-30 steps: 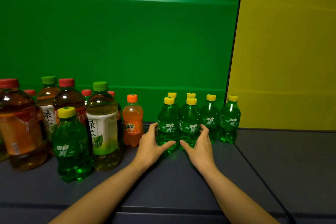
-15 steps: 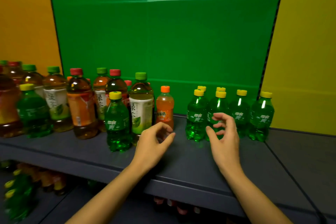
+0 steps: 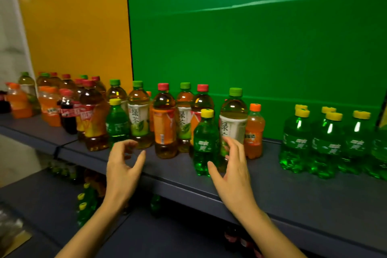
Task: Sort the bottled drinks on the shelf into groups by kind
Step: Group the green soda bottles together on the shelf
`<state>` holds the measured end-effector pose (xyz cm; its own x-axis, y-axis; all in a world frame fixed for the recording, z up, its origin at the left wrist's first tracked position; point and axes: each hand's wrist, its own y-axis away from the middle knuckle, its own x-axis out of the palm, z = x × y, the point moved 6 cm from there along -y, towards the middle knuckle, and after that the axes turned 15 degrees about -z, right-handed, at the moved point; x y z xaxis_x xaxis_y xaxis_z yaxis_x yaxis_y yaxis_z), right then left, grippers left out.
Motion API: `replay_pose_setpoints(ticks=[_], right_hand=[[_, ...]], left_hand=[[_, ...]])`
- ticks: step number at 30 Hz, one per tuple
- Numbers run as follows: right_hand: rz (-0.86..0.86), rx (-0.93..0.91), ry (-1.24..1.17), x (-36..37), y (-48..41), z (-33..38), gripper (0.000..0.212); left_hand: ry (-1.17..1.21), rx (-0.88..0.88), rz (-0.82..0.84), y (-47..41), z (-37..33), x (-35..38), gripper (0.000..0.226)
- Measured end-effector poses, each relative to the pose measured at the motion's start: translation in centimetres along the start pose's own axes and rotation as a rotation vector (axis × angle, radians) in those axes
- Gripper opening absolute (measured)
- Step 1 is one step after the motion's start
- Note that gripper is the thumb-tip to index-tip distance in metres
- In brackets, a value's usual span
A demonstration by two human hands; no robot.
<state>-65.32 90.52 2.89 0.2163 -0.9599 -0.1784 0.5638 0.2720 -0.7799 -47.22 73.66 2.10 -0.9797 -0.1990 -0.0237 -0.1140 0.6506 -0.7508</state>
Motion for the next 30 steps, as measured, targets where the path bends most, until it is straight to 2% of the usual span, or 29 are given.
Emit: replay_pose_setpoints(ticks=[4, 9, 14, 19, 25, 30], right_hand=[[-0.100, -0.052, 0.129, 2.7, 0.2, 1.2, 0.072], [-0.243, 0.050, 0.140, 4.5, 0.4, 0.7, 0.080], [-0.329, 0.112, 0.268, 5.1, 0.2, 0.4, 0.088], [-0.290, 0.155, 0.341, 5.6, 0.4, 0.4, 0.091], [-0.179, 0.169, 0.395, 6.5, 0.4, -0.1, 0.083], [-0.142, 0.208, 0.299, 6.7, 0.3, -0.2, 0.073]], left_hand=[[-0.092, -0.010, -0.015, -4.5, 4.8, -1.4, 0.042], [-0.140, 0.000, 0.102, -7.5, 8.5, -0.2, 0.070], [-0.092, -0.058, 0.190, -9.0, 10.7, 1.7, 0.091], [0.053, -0.183, 0.242, -9.6, 12.3, 3.2, 0.081], [0.045, -0.088, 0.213, -9.7, 12.4, 2.9, 0.069], [0.112, -0.163, 0.267, -9.3, 11.7, 3.1, 0.071]])
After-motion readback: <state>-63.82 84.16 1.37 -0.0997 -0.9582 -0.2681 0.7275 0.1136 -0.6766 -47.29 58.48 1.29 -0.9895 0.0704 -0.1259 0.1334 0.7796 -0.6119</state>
